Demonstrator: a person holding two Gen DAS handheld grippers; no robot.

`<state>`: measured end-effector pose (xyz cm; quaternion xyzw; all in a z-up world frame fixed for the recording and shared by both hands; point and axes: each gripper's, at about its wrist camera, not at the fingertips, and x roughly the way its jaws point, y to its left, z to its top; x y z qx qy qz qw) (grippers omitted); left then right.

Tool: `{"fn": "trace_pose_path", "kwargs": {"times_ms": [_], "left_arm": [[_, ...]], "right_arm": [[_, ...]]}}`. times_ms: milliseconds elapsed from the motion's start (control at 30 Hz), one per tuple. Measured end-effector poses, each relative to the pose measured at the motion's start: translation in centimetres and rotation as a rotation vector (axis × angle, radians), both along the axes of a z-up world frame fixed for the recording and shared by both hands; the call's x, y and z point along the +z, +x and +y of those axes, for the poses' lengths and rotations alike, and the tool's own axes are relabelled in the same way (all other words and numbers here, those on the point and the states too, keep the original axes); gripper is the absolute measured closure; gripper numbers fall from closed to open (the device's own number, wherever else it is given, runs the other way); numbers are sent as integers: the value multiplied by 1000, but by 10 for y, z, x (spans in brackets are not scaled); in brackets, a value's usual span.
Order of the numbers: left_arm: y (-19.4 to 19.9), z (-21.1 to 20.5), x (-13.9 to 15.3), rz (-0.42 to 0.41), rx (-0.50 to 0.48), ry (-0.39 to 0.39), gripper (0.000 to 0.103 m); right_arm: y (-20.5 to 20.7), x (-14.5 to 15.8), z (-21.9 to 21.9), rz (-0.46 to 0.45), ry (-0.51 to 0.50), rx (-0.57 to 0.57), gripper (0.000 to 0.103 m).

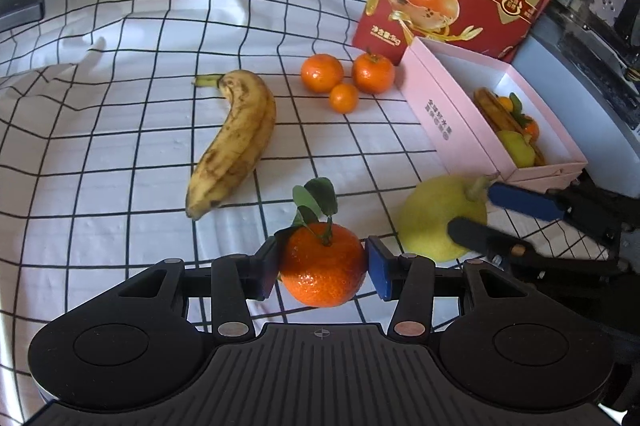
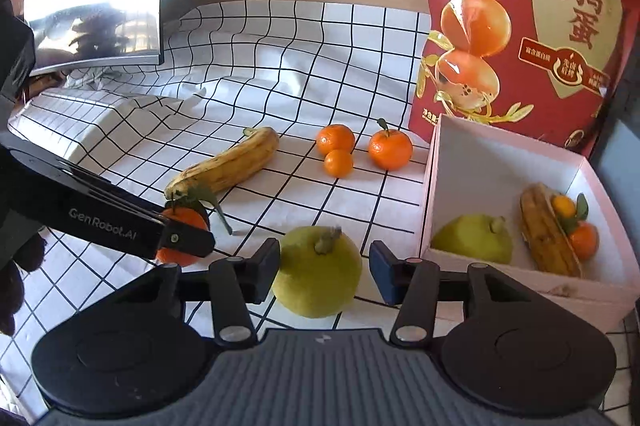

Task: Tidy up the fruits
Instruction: 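Hold the yellow pear in the right tool while the left tool lifts the leafy mandarin toward the box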

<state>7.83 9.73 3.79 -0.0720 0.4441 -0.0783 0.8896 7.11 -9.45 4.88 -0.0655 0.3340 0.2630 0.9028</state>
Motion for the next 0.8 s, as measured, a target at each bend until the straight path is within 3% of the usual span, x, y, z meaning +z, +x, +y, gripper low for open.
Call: {"fn": "trace_pose_path", "kwargs": {"times_ms": [533, 800], "left_arm": [[-10, 4, -1, 21, 8, 3, 51], [-16, 1, 3, 19, 7, 10, 51]], "right_arm": [[9, -15, 21, 18, -48, 6, 40], [18, -19, 20, 66, -46, 14, 43]]}}
